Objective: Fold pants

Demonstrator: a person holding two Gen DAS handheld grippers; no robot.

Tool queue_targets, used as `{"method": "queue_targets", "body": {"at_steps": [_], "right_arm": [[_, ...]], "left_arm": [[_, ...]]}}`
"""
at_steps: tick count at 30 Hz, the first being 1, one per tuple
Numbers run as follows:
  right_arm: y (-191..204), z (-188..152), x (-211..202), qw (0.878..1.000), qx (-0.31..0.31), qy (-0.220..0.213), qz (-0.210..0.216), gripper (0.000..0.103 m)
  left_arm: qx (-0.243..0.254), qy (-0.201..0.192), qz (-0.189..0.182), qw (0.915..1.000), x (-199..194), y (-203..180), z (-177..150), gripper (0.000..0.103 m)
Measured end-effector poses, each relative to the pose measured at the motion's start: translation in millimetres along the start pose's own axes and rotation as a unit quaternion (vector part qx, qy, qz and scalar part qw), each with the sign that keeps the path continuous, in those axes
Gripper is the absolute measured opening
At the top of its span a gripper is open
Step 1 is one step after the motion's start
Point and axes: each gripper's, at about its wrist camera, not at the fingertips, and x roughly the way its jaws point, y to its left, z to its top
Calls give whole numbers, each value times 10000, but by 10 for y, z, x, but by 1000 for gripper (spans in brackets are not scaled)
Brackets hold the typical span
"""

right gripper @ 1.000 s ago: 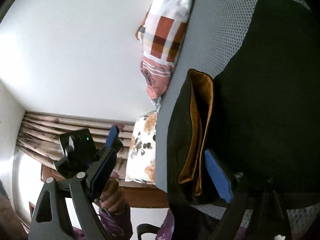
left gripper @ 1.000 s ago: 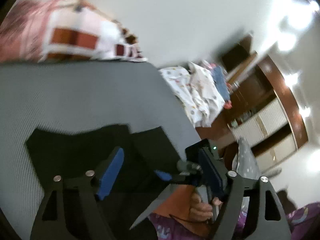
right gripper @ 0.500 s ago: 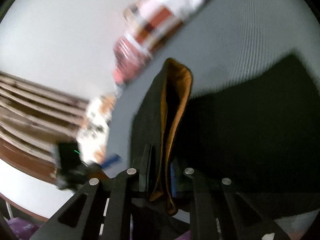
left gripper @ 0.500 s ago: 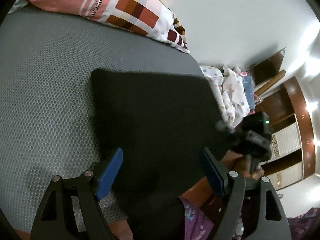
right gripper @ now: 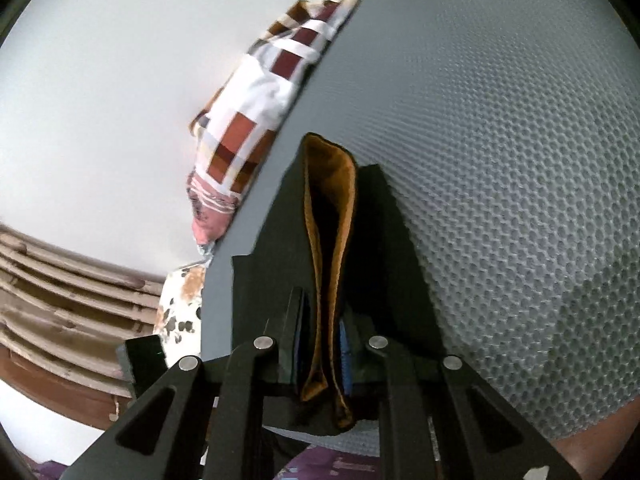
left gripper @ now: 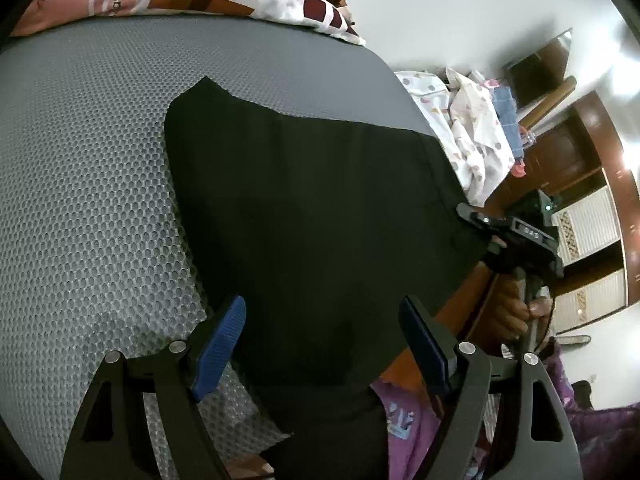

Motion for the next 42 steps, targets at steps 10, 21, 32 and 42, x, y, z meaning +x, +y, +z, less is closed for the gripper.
{"method": "queue_targets", "body": {"at_steps": [10, 21, 32, 42], "right_arm": [[-378, 15, 44, 9993, 363, -27, 113, 14], [-233, -329, -583, 9916, 676, -542, 956, 21], [-452, -456, -266, 9895, 1166, -287, 804, 22], [-267, -369, -144, 9950, 849, -341, 407, 9]], "left_arm": [[-110, 45, 30, 9999, 139, 61, 59, 80], [-198, 10, -65, 9998, 167, 84, 42, 84], [-63, 20, 0, 10000, 227, 23, 56, 84], [-96, 33, -15, 9999, 271, 48, 64, 85]]}}
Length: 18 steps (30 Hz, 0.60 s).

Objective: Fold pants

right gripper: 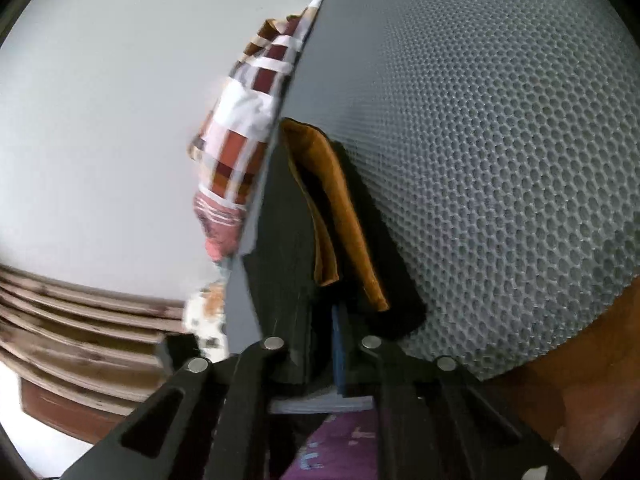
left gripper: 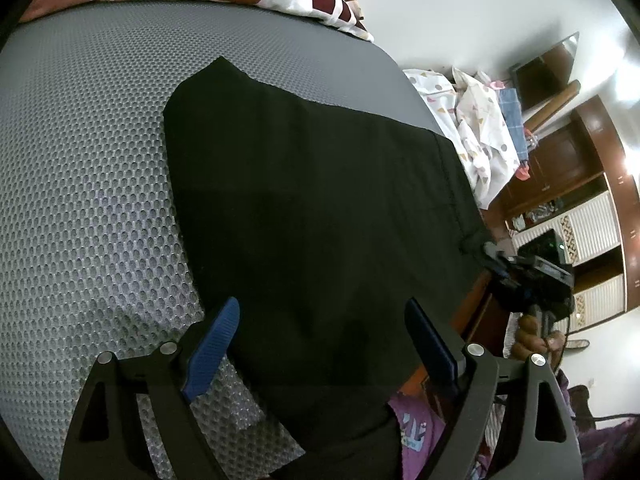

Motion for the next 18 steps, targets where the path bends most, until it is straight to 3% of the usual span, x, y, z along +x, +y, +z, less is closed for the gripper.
{"method": "queue_targets", "body": {"at_steps": [4, 8, 11, 18], "right_arm": [[170, -110, -147, 9996, -172, -36, 235, 8], [-175, -137, -96, 9998, 198, 86, -14, 8], [-410, -134, -61, 9979, 575, 115, 257, 5], [-353, -116, -85, 9983, 517, 190, 197, 9]], "left_arm": [[-22, 17, -9, 10000, -2, 2, 0, 85], [40, -3, 8, 10000, -2, 9, -11, 85], [73, -21, 7, 10000, -8, -1, -20, 85], [-44, -253, -3, 9997, -120, 40, -15, 85]]}}
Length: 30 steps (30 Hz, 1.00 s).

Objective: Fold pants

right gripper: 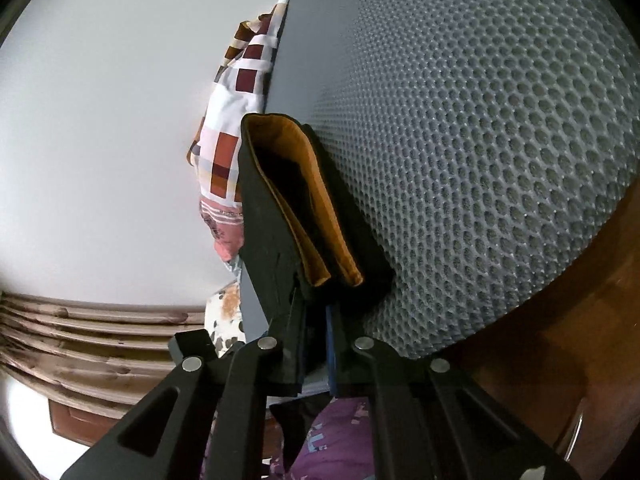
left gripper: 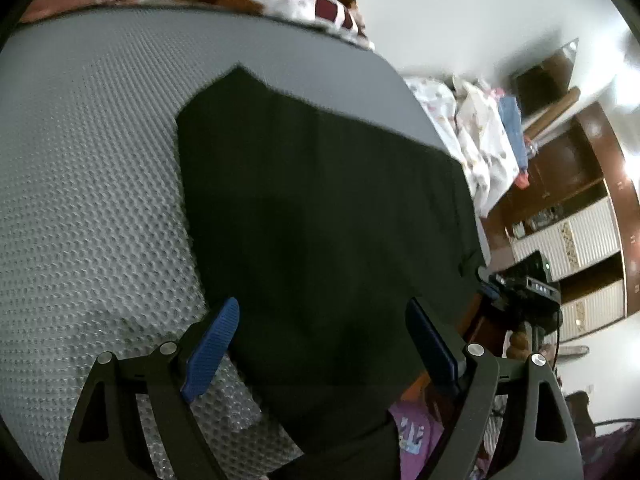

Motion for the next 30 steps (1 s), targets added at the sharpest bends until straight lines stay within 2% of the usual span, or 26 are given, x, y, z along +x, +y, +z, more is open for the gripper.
{"method": "queue_targets", "body": {"at_steps": [3, 5, 7, 9, 13, 16, 18, 21, 23, 24, 27, 28, 29, 30], "right_arm": [[159, 5, -141, 9985, -354, -150, -399, 16], [349, 45, -324, 9912, -797, -462, -956, 33], [474, 113, -419, 9840, -1141, -641, -1209, 61], [553, 220, -391, 9792, -1349, -564, -1403, 66], [638, 450, -75, 9630, -1891, -178, -1912, 66], [615, 565, 173, 9565, -2091, 161, -2027, 66], [574, 609, 299, 9515, -2160, 346, -2165, 66], [611, 637, 374, 9492, -2337, 478, -2053, 65], [619, 631, 464, 9502, -2348, 733, -1912, 53], [606, 603, 522, 9512, -2326, 891, -1821, 41], [636, 531, 556, 9476, -2449, 954, -1818, 38], [627, 541, 543, 9499, -2388, 985, -1762, 33], [612, 547, 530, 9531, -2313, 990, -1681, 31], [606, 542, 522, 9536, -2315, 1000, -1647, 30]], "left_arm": [[-19, -166, 32, 9999, -125, 35, 24, 85], [-63, -225, 138, 9996, -188, 90, 51, 85], [-165, -234, 192, 9994, -215, 180, 78, 85], [-335, -221, 190, 9990, -206, 294, 105, 85], [-558, -34, -97, 9984, -93, 441, 142, 85], [-339, -15, -161, 9993, 1, 415, 205, 85], [-279, 151, -457, 9985, 90, 399, 260, 85], [-322, 151, -779, 9963, 137, 426, 330, 86], [-481, 62, -990, 9939, 137, 470, 339, 86], [-487, 32, -1023, 9936, 143, 471, 344, 86], [-338, -9, -918, 9952, 156, 413, 358, 81], [-302, -15, -878, 9957, 148, 409, 349, 76], [-293, -4, -837, 9961, 161, 391, 360, 71], [-302, 21, -800, 9963, 157, 416, 348, 62]]}}
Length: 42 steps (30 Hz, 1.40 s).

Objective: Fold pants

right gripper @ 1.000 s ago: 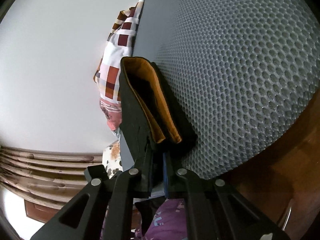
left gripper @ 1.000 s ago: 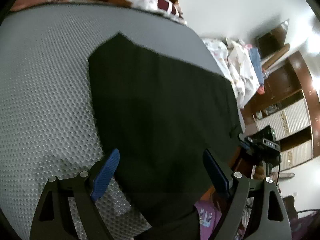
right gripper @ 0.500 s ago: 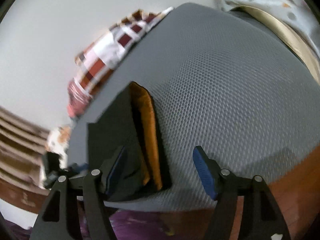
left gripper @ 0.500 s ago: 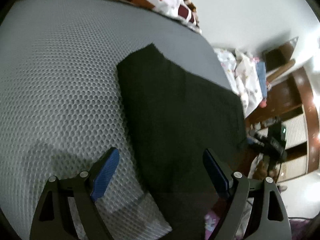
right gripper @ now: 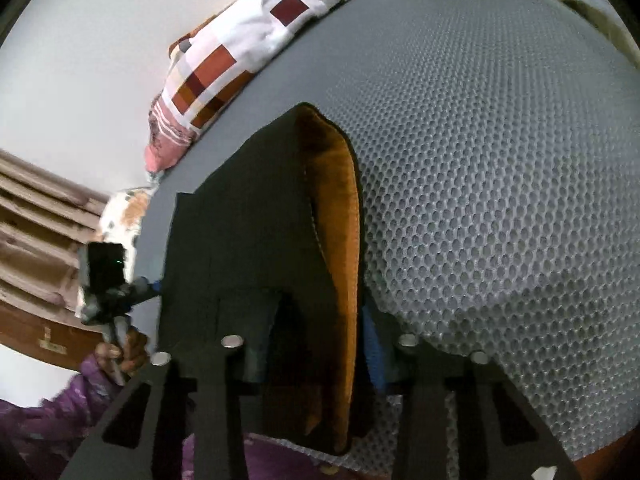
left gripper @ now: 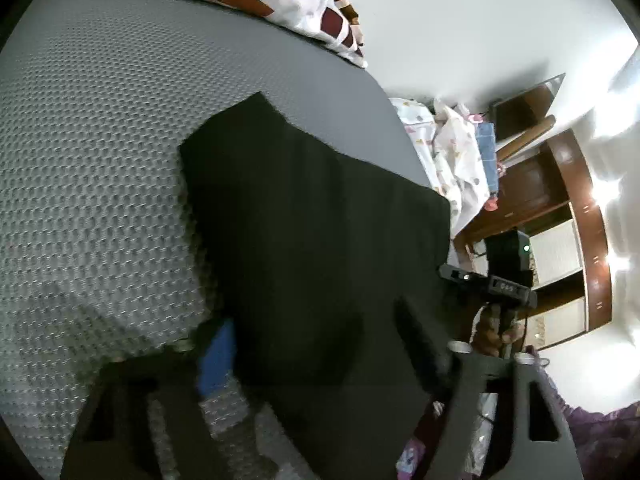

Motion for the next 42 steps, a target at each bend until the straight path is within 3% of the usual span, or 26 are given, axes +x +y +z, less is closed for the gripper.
{"method": "queue_targets", "body": {"at_steps": [1, 5, 8, 10, 11, 14, 15, 17, 18, 19, 28, 31, 42], "right_arm": [[12, 10, 26, 10000, -30, 8, -6, 29], [-55, -33, -14, 9999, 23, 59, 103, 31], [-85, 3, -5, 9993, 192, 103, 314, 43], [-51, 29, 19, 9988, 216, 82, 426, 55], [-5, 45, 38, 9993, 137, 61, 339, 55], [84, 47, 74, 10000, -3, 16, 68, 51], [98, 43, 80, 10000, -41, 5, -71, 43], [78, 19, 76, 10000, 14, -14, -88, 34], [57, -1, 74, 9999, 124, -58, -19, 32], [59, -19, 72, 9998, 149, -107, -11, 31], [125, -185, 82, 9970, 587, -350, 357, 25], [206, -257, 105, 9964, 632, -380, 406, 24], [487, -283, 280, 9951, 678, -416, 580, 21]], "left_arm": [[-34, -6, -17, 10000, -21, 39, -10, 57], [-359, 181, -239, 9989, -1, 117, 72, 58], [-385, 286, -567, 9972, 33, 83, 111, 83], [-236, 367, -561, 9975, 85, -25, 137, 101], [-140, 391, -534, 9977, 94, -67, 125, 103], [436, 268, -2, 9987, 152, -274, 80, 102], [484, 174, 100, 9986, 158, -293, 56, 101], [631, 4, 437, 9970, 152, -348, 4, 82], [651, 45, 593, 9961, 172, -338, -18, 45], [614, 84, 768, 9951, 184, -319, -32, 36], [841, -288, 1231, 9884, 31, -426, -120, 26], [1153, -416, 1462, 9816, -60, -516, -194, 24], [1478, -647, 1786, 9706, -371, -542, -314, 21]]}}
